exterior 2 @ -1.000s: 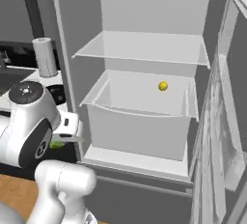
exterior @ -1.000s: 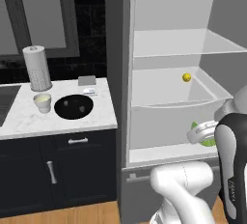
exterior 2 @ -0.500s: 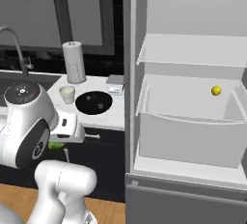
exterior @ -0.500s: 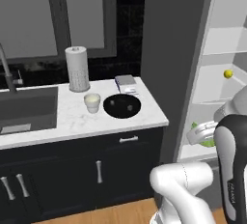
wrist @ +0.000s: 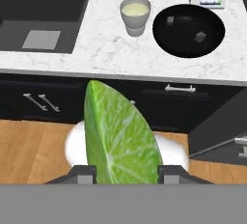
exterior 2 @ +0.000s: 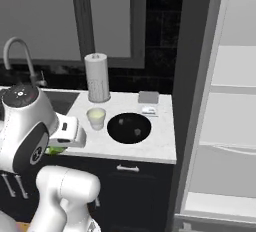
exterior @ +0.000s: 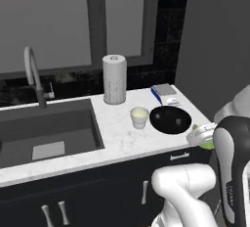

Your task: Grab a lemon wedge from the fridge and one ice cube from the ice bowl, and put them in the glass of lemonade.

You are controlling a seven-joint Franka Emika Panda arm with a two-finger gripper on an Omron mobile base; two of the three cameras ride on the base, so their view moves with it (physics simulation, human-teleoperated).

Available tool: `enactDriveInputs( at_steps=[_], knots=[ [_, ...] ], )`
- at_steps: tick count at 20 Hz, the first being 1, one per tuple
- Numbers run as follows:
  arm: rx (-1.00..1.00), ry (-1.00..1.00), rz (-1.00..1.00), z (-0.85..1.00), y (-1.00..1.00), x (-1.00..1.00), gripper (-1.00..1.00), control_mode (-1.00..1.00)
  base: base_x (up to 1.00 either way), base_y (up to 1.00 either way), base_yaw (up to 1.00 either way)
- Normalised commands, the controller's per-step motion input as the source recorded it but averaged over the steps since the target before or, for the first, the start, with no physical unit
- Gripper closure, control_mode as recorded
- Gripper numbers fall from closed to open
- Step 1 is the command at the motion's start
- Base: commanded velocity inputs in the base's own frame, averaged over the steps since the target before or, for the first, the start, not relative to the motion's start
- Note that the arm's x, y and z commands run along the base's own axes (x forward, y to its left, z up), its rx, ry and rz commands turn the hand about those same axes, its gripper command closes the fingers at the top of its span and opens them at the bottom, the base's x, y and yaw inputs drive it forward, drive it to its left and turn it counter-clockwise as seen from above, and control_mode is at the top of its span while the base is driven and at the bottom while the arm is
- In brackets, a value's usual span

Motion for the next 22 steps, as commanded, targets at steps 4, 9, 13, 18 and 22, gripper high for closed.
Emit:
enactDriveInputs(
  at_steps=[4,9,13,18,22],
  knots=[
    [0.0,0.0,0.0,0.0,0.0,0.0,1.0,1.0,0.72,0.29,-0.04],
    [-0.02,0.09,0.0,0.0,0.02,0.25,1.0,-1.0,0.39,0.09,0.0],
    [-0.03,0.1,0.0,0.0,0.11,0.75,1.0,-1.0,0.0,0.0,0.0],
    [-0.02,0.09,0.0,0.0,0.2,0.79,1.0,-1.0,0.0,0.0,0.0],
    [0.0,0.01,0.0,-0.14,0.29,0.67,1.0,-1.0,0.0,0.0,0.0]
  ],
)
